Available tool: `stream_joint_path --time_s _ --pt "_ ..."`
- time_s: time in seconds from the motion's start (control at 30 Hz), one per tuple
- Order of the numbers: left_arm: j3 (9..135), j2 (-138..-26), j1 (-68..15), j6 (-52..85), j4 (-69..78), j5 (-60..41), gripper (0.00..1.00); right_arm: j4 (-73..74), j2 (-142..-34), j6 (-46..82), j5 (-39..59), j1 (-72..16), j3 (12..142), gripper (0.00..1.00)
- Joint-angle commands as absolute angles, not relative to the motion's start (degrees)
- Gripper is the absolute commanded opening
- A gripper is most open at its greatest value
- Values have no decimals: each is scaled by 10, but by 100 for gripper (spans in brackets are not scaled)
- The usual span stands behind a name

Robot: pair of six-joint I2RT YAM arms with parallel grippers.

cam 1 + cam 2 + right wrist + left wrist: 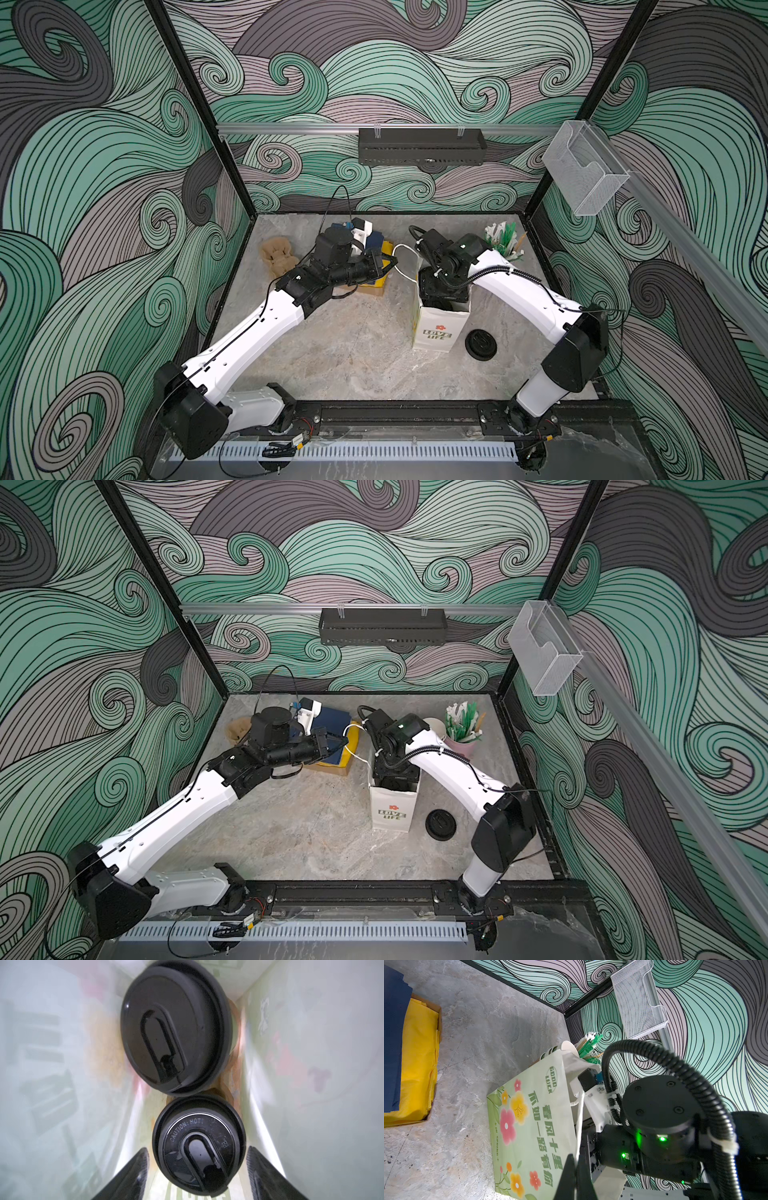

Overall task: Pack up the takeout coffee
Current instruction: 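Open the right gripper and lift it out of the bag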

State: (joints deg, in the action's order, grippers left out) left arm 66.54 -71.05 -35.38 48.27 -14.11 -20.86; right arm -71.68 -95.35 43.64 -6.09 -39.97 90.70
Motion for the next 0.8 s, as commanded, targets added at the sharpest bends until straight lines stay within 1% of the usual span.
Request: stream_joint_path --time_s 0.0,0.4,0.6,0.67,0.77 --pt "671 -711 -350 480 -140 -215 0 -720 -937 448 -81 -403 921 71" --pt "672 -713 -350 479 -141 -214 0 -704 -888 421 -104 -415 995 73" --pt "675 -713 -350 477 -139 -214 0 -658 -839 361 -80 -423 1034 71" --pt "676 -713 -350 477 -137 -214 3 -637 -823 322 -59 -431 1056 71" --pt "681 -713 -350 475 -134 -214 15 -634 -798 271 -40 -435 1096 70"
